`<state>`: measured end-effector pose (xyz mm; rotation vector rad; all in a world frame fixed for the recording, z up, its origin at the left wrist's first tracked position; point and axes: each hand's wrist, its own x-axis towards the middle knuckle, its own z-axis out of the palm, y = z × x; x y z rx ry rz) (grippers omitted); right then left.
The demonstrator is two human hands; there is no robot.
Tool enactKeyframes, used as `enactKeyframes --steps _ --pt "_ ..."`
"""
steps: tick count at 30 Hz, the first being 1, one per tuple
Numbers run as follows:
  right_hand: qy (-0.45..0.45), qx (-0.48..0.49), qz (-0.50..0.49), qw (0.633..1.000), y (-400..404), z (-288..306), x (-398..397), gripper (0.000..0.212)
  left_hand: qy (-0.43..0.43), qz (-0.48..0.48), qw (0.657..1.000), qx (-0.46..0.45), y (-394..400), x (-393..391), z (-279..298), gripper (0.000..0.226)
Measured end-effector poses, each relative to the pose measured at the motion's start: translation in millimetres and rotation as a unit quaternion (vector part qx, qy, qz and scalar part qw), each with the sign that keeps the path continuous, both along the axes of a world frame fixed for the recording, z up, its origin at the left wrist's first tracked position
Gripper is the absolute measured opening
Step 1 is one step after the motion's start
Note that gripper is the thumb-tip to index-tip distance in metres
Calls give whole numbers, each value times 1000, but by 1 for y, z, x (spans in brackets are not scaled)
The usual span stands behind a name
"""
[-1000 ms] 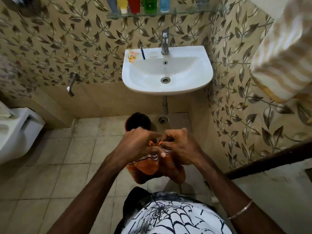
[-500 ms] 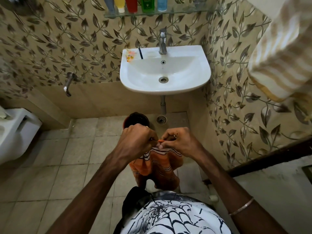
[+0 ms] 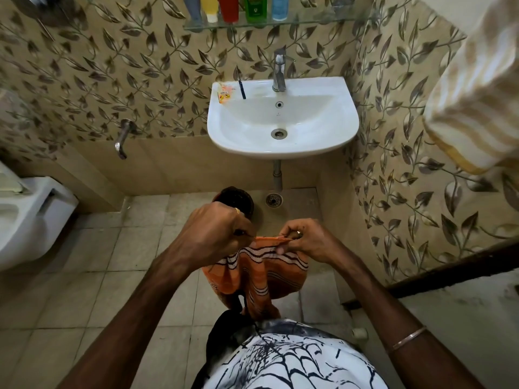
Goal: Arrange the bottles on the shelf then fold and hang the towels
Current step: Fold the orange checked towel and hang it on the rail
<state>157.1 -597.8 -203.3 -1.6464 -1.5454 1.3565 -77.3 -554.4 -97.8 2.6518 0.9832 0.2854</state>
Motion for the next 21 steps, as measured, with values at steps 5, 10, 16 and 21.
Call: enactKeyframes --steps 5,10,16,21 --pt "83 -4 -21 996 -3 0 6 19 -8 14 999 -35 8 -13 0 12" --pt "122 12 -31 992 -8 6 9 17 -12 38 998 -56 15 -25 2 14" --pt "120 21 -76 990 -7 12 4 17 11 56 996 -67 12 -27 3 15" --pt "65 55 -95 992 -7 14 -1 12 81 89 989 -81 16 -28 1 19"
